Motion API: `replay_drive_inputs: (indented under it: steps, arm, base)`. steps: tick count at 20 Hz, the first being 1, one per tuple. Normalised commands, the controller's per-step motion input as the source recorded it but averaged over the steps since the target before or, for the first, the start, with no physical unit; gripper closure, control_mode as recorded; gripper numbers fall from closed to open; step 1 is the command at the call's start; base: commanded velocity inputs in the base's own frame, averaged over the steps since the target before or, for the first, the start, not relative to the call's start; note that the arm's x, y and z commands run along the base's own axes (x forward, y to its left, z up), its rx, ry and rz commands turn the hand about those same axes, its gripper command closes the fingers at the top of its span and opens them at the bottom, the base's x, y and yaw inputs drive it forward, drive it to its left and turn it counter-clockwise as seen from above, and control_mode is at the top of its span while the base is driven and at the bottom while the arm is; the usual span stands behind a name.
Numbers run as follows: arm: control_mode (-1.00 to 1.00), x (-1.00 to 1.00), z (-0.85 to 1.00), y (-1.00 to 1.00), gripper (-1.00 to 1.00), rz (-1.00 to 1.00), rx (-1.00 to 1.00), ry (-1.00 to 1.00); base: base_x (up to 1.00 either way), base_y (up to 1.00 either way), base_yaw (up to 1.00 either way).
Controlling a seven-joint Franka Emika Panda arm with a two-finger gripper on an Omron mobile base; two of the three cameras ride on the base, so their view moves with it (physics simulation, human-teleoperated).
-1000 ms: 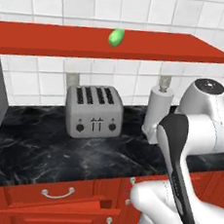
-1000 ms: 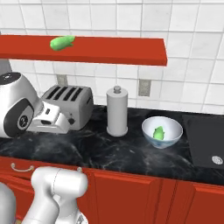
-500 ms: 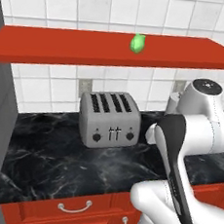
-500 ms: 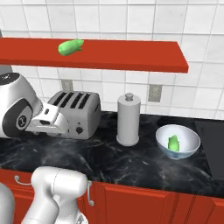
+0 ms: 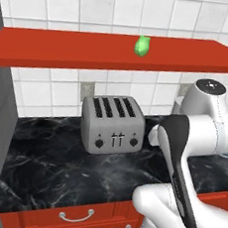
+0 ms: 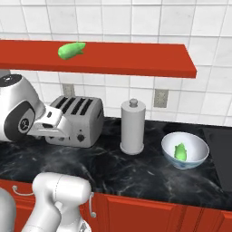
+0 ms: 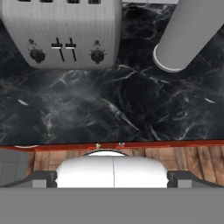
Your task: Pick the corns from the cabinet and place them in one bowl. Pick the carrot from the sink and place it in the other bowl.
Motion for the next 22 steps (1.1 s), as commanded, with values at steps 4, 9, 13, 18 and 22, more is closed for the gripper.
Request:
replay_drive_inputs:
  steps: [4,9,13,18,22]
  arm:
    - [-1.0,0.0,0.01,0.0,-1.0,0.0,0.0,0.0]
    - [-1.0,0.01,-0.05,-0.05,-1.0,0.0,0.0,-0.01]
    - [-1.0,-0.39,-0.03,-0.05,-1.0,0.0,0.0,-0.13]
    - [-1.0,-0.56,0.48,0.07,-1.0,0.0,0.0,-0.19]
    - [-1.0,-0.41,0.91,0.19,-1.0,0.0,0.01,-0.03]
  base:
    - [0.0,0.0,0.0]
    - [0.0,0.0,0.0]
    - [0.0,0.0,0.0]
    - [0.0,0.0,0.0]
    - [0.0,0.0,0.0]
